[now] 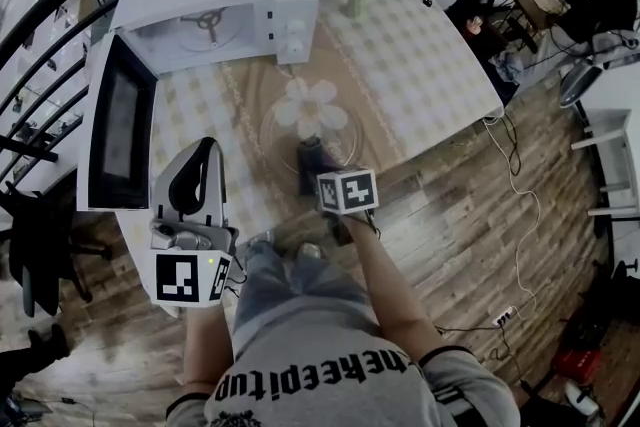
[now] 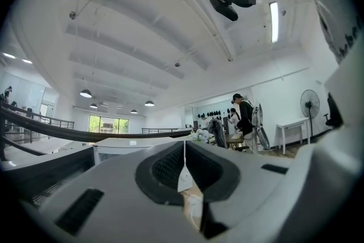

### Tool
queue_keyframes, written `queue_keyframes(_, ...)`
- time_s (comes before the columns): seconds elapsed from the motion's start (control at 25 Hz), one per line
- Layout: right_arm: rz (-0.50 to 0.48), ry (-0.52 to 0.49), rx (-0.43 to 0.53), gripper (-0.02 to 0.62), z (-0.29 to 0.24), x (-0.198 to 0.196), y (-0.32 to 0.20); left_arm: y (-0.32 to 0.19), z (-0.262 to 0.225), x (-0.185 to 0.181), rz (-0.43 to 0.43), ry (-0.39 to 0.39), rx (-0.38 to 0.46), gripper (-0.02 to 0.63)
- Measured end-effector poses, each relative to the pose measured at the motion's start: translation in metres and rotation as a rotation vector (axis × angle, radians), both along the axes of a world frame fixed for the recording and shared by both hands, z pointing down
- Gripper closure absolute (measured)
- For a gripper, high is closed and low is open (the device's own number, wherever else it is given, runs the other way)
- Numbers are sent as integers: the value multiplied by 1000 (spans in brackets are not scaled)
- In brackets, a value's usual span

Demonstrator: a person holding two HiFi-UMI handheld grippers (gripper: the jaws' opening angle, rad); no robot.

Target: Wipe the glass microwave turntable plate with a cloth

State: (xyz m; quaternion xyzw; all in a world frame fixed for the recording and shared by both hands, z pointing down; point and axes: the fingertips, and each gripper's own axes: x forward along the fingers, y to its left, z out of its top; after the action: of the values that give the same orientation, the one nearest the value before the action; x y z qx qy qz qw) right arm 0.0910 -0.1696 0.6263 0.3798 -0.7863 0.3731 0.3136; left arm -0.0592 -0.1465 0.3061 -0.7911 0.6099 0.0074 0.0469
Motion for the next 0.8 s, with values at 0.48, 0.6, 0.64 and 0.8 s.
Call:
queue_keyframes(0.48, 105, 53, 46, 508, 1, 80, -25, 30, -1, 7, -63, -13, 9, 595)
queue_keyframes(0.6, 87, 84, 63, 506, 1, 80, -25, 43, -1, 2, -96, -15, 11, 595)
queue_keyframes(0.64, 79, 96, 72, 506, 0, 80, -25, 47, -1, 0, -106, -16, 13, 595)
queue_keyframes(0.8, 81, 40, 120, 503, -7, 77, -21, 57, -2, -7, -131, -21, 18, 594)
